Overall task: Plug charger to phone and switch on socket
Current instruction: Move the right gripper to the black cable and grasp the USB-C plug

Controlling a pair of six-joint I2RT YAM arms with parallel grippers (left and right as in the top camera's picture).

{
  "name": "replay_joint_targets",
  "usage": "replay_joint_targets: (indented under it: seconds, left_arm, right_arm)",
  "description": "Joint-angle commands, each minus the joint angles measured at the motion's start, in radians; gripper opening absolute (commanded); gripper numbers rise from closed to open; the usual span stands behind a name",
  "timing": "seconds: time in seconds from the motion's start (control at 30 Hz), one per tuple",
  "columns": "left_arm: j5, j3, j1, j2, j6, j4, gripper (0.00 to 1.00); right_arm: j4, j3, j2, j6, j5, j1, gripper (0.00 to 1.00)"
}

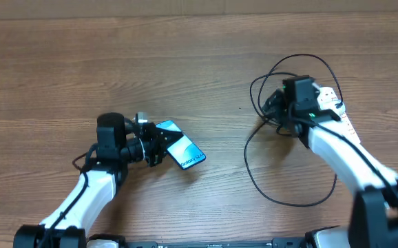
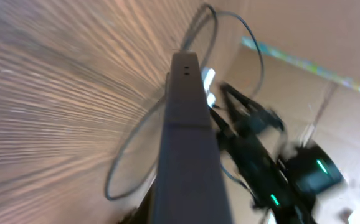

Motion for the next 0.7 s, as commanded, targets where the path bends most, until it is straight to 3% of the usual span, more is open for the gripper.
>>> replay_joint_targets:
  seconds: [0.0,0.07,0.5,0.67]
  left_arm:
    - [0.119,0.069,0.003,0.025,0.012,0.013,0.04]
    - [0.119,0.069,0.003,0.024,0.012,0.013,0.04]
    - [0.134,0.069,0.003,0.025,0.028,0.012,0.04]
    - [0.134,0.069,0.003,0.025,0.038,0.011,0.04]
  right_arm:
    - [-0.010,0.101,0.122,-0.040,0.027,-0.001,0.61]
    - [-0.040,0.134,0.175,-0.035,0.036,-0.001,0.57]
    - [-0.034,0.147,0.259,0.036,0.088,0.000,0.56]
    - [-0.037,0.147,0.305,0.043,0.066,0.008,0.48]
